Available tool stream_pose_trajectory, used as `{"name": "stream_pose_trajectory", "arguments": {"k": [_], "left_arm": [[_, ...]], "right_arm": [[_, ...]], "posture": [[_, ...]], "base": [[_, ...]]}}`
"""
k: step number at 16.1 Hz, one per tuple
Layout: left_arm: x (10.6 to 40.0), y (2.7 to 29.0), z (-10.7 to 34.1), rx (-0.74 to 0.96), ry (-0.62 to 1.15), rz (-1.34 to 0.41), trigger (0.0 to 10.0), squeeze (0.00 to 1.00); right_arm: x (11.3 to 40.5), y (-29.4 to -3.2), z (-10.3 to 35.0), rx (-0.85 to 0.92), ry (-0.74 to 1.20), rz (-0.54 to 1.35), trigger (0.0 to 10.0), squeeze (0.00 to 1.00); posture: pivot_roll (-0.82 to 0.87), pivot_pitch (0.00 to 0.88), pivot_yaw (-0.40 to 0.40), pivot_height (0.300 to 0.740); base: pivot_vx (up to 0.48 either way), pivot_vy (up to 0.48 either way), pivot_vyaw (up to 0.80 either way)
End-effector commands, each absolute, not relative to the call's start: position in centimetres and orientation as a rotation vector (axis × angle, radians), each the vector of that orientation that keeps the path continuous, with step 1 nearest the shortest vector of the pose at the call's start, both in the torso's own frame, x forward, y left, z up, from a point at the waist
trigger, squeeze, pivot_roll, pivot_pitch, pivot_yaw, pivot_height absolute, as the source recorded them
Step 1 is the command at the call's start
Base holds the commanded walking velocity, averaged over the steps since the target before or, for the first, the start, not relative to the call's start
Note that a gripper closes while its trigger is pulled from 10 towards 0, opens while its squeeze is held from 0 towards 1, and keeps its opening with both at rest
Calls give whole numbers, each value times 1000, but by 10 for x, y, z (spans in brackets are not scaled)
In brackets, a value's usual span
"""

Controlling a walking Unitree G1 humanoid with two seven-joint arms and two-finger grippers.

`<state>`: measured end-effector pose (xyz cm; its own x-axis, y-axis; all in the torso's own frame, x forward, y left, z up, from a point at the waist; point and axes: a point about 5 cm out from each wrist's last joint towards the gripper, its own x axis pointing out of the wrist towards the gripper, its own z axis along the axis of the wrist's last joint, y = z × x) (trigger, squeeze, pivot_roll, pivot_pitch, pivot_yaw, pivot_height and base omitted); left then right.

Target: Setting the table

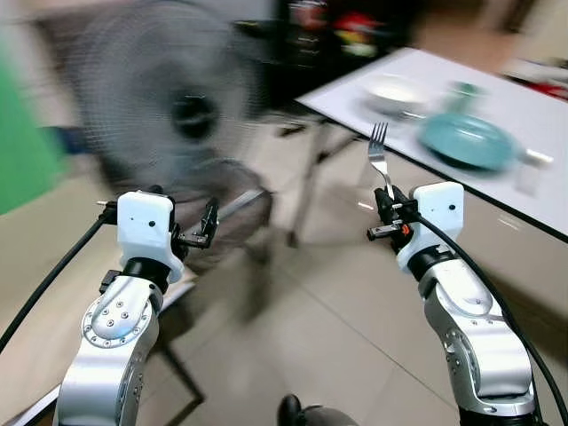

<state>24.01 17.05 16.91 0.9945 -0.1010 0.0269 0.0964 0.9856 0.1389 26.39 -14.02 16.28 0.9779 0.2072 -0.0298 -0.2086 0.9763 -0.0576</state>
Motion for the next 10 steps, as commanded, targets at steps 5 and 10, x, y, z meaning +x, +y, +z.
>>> {"name": "stream_pose_trajectory", "arguments": {"k": [5,10], "left_arm": [[241,168,171,145,-49,-112,10000,0],[245,167,173,153,-53,-122,10000,0]], "right_arm": [[264,-139,166,-79,19,212,10000,0],[262,-139,165,-75,27,198,10000,0]], "posture": [[47,0,-40,740],[42,0,-31,740]], "base": [[0,-367,-800],[0,-323,-800]]}}
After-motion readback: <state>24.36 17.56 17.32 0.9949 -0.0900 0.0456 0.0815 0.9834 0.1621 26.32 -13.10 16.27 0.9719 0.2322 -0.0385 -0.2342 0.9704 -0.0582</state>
